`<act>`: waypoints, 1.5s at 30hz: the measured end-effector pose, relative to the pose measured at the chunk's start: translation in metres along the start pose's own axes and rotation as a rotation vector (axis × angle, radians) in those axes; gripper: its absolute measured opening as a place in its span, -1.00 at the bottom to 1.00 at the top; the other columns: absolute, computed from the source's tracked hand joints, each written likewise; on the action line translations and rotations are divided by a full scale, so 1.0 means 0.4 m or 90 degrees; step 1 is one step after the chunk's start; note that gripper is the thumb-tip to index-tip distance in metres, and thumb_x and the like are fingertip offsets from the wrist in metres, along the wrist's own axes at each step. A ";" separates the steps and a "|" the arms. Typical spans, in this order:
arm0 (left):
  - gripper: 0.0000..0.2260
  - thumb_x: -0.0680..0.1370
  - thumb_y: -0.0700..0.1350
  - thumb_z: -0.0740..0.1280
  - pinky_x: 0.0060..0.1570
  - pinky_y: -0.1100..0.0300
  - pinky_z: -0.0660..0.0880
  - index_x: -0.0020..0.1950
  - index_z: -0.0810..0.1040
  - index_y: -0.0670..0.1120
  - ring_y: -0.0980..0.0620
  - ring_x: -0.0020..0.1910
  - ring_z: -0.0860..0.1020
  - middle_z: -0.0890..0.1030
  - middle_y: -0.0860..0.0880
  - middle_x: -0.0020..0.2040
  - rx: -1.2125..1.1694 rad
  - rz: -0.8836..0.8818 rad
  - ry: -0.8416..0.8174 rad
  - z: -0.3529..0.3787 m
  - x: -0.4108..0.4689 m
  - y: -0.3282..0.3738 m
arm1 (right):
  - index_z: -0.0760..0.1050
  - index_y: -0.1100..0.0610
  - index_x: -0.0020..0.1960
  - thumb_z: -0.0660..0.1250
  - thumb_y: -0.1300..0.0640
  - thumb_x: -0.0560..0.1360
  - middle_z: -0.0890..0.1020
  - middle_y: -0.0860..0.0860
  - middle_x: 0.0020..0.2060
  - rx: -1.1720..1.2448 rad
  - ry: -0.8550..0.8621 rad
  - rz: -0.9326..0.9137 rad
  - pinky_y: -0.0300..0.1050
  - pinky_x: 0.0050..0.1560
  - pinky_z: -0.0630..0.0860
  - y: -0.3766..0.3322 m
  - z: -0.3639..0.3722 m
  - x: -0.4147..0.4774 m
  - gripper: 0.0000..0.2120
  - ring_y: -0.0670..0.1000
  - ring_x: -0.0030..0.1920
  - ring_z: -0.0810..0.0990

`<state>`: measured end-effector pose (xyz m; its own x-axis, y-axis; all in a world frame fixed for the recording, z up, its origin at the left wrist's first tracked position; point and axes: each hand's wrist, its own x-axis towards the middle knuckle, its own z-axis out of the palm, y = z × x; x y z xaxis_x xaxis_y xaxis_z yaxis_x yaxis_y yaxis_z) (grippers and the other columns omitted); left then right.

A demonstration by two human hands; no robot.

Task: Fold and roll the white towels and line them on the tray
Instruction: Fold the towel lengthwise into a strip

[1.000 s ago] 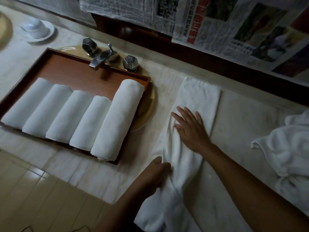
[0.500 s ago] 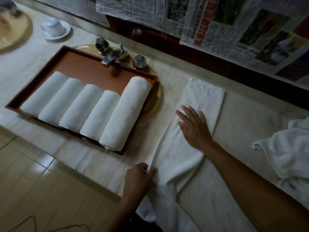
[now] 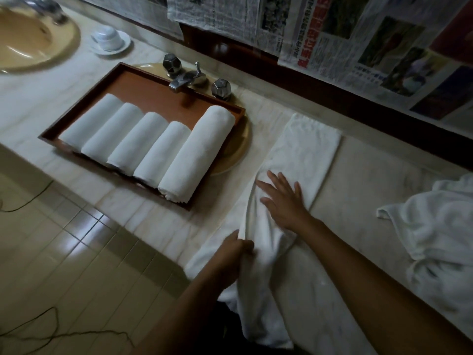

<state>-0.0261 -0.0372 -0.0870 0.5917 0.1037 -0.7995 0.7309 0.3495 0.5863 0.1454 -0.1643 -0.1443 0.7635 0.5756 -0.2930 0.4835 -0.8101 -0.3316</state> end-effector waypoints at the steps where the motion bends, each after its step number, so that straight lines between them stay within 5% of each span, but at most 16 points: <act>1: -0.42 0.27 -0.06 0.47 -0.04 0.02 0.62 0.27 0.56 -0.18 -0.19 0.06 0.63 0.63 -0.24 0.10 0.012 -0.031 -0.030 0.002 -0.005 -0.017 | 0.14 -0.26 0.59 0.07 -0.12 0.71 -0.05 -0.15 0.65 0.002 0.000 0.001 0.28 0.57 -0.17 0.001 0.000 0.003 -0.54 -0.04 0.64 -0.17; 3: -0.29 0.15 0.01 0.51 0.12 -0.07 0.61 0.29 0.55 -0.17 -0.22 0.14 0.61 0.62 -0.25 0.17 0.064 -0.069 -0.054 -0.007 -0.027 -0.051 | 0.12 -0.26 0.59 0.06 -0.13 0.71 -0.06 -0.15 0.65 -0.007 -0.003 -0.001 0.28 0.56 -0.17 0.004 0.000 -0.003 -0.54 -0.04 0.64 -0.17; 5: -0.42 0.21 -0.01 0.49 0.19 -0.14 0.60 0.20 0.58 -0.14 -0.17 0.10 0.64 0.65 -0.20 0.12 0.124 -0.039 -0.035 -0.037 -0.042 -0.076 | 0.10 -0.26 0.60 0.05 -0.13 0.71 -0.06 -0.15 0.65 -0.016 0.005 -0.005 0.28 0.56 -0.16 0.008 0.003 -0.006 -0.53 -0.03 0.64 -0.16; 10: -0.86 0.56 -0.07 0.35 -0.24 -0.01 0.67 0.08 0.45 -0.01 -0.07 -0.22 0.68 0.67 -0.07 -0.15 0.337 0.171 0.229 -0.104 -0.077 -0.142 | 0.02 -0.30 0.61 0.00 -0.16 0.71 -0.09 -0.14 0.65 -0.036 0.015 -0.010 0.29 0.56 -0.16 0.011 0.016 -0.008 -0.52 -0.04 0.64 -0.17; 12: -0.92 0.58 -0.07 0.34 -0.38 0.08 0.54 -0.03 0.44 -0.01 -0.02 -0.32 0.61 0.61 -0.01 -0.26 0.397 0.242 0.317 -0.106 -0.086 -0.161 | 0.00 -0.30 0.61 -0.01 -0.16 0.71 -0.10 -0.14 0.65 -0.039 0.012 -0.009 0.29 0.56 -0.18 0.009 0.016 -0.010 -0.52 -0.04 0.64 -0.18; 17: -0.87 0.56 -0.02 0.34 -0.35 0.08 0.44 -0.12 0.46 -0.03 0.00 -0.34 0.54 0.54 0.00 -0.30 0.444 0.306 0.410 -0.102 -0.096 -0.184 | -0.03 -0.30 0.61 -0.03 -0.15 0.72 -0.12 -0.14 0.65 -0.048 0.004 -0.015 0.28 0.57 -0.18 0.007 0.014 -0.013 -0.52 -0.03 0.64 -0.21; 20: -0.94 0.60 -0.11 0.32 -0.29 0.00 0.62 0.05 0.49 0.00 0.00 -0.27 0.64 0.65 -0.01 -0.22 0.300 0.268 0.379 -0.111 -0.099 -0.178 | -0.01 -0.25 0.62 0.00 -0.10 0.72 -0.10 -0.07 0.66 -0.074 0.008 -0.010 0.31 0.57 -0.15 0.003 0.016 -0.007 -0.51 0.04 0.64 -0.20; 25: -0.91 0.65 -0.10 0.26 -0.12 -0.03 0.60 0.01 0.55 -0.04 0.04 -0.20 0.62 0.63 0.04 -0.17 0.331 0.216 0.321 -0.129 -0.091 -0.165 | 0.27 -0.09 0.56 0.19 0.01 0.65 0.12 0.08 0.63 -0.078 0.098 -0.054 0.34 0.55 -0.06 -0.102 0.059 -0.094 -0.52 0.15 0.64 -0.03; 28: -0.88 0.69 -0.05 0.20 -0.07 0.00 0.59 0.09 0.50 -0.04 0.05 -0.14 0.57 0.55 0.06 -0.10 0.336 0.195 0.278 -0.131 -0.090 -0.150 | 0.03 -0.19 0.63 0.05 -0.15 0.69 -0.08 0.00 0.66 -0.080 0.017 -0.037 0.33 0.56 -0.14 -0.145 0.121 -0.177 -0.47 0.10 0.64 -0.17; 32: -0.78 0.65 0.00 0.26 -0.27 0.21 0.53 0.23 0.34 -0.03 0.03 -0.12 0.60 0.54 0.01 -0.03 0.328 0.144 0.214 -0.117 -0.108 -0.147 | -0.21 -0.22 0.64 -0.06 -0.24 0.69 -0.20 -0.04 0.65 -0.109 0.044 -0.036 0.33 0.57 -0.17 -0.133 0.154 -0.201 -0.41 0.07 0.64 -0.27; 35: -0.74 0.58 -0.02 0.34 -0.35 0.29 0.44 0.17 0.34 -0.05 0.04 -0.14 0.58 0.55 -0.04 -0.02 0.367 0.139 0.197 -0.116 -0.118 -0.160 | -0.19 -0.22 0.64 -0.10 -0.27 0.68 -0.17 -0.04 0.66 -0.112 0.060 -0.043 0.32 0.57 -0.15 -0.127 0.165 -0.198 -0.41 0.06 0.64 -0.23; 38: -0.95 0.61 -0.17 0.28 -0.46 0.42 0.36 -0.05 0.46 -0.07 0.16 -0.25 0.49 0.53 -0.01 -0.13 0.481 0.186 0.176 -0.136 -0.143 -0.167 | -0.19 -0.22 0.64 -0.12 -0.29 0.67 -0.16 -0.05 0.66 -0.129 0.068 -0.045 0.31 0.57 -0.14 -0.119 0.166 -0.196 -0.41 0.07 0.64 -0.22; 40: -0.84 0.61 -0.25 0.24 -0.43 0.45 0.43 -0.14 0.52 -0.09 0.16 -0.30 0.52 0.56 0.00 -0.20 0.468 0.187 0.131 -0.173 -0.164 -0.171 | -0.19 -0.23 0.64 -0.11 -0.28 0.67 -0.17 -0.05 0.66 -0.137 0.060 -0.041 0.30 0.58 -0.13 -0.120 0.161 -0.194 -0.41 0.07 0.65 -0.21; 41: -0.83 0.60 -0.28 0.24 -0.34 0.43 0.51 -0.10 0.57 -0.10 0.12 -0.27 0.59 0.61 -0.04 -0.18 0.406 0.169 0.084 -0.199 -0.172 -0.173 | -0.17 -0.23 0.64 -0.10 -0.28 0.68 -0.15 -0.05 0.66 -0.143 0.064 -0.041 0.30 0.58 -0.11 -0.123 0.161 -0.194 -0.42 0.07 0.65 -0.19; 43: -0.74 0.53 -0.31 0.24 -0.01 0.07 0.66 0.13 0.63 -0.11 -0.07 -0.06 0.70 0.69 -0.17 0.00 0.220 0.112 -0.072 -0.250 -0.183 -0.178 | -0.09 -0.22 0.65 -0.13 -0.29 0.67 -0.07 -0.03 0.67 -0.143 0.073 -0.041 0.31 0.57 -0.05 -0.127 0.158 -0.195 -0.43 0.09 0.65 -0.11; 45: -0.58 0.43 -0.28 0.26 0.08 -0.11 0.57 0.29 0.54 -0.12 -0.21 0.06 0.64 0.62 -0.29 0.16 0.127 0.058 -0.186 -0.293 -0.180 -0.196 | 0.01 -0.20 0.65 -0.17 -0.30 0.66 0.02 -0.01 0.66 -0.144 0.083 -0.040 0.32 0.55 0.03 -0.130 0.161 -0.199 -0.42 0.11 0.65 -0.01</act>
<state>-0.1658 0.0370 -0.0908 0.7083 -0.1539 -0.6890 0.7059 0.1594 0.6901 0.0319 -0.1610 -0.1614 0.7705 0.6180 -0.1560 0.6038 -0.7861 -0.1321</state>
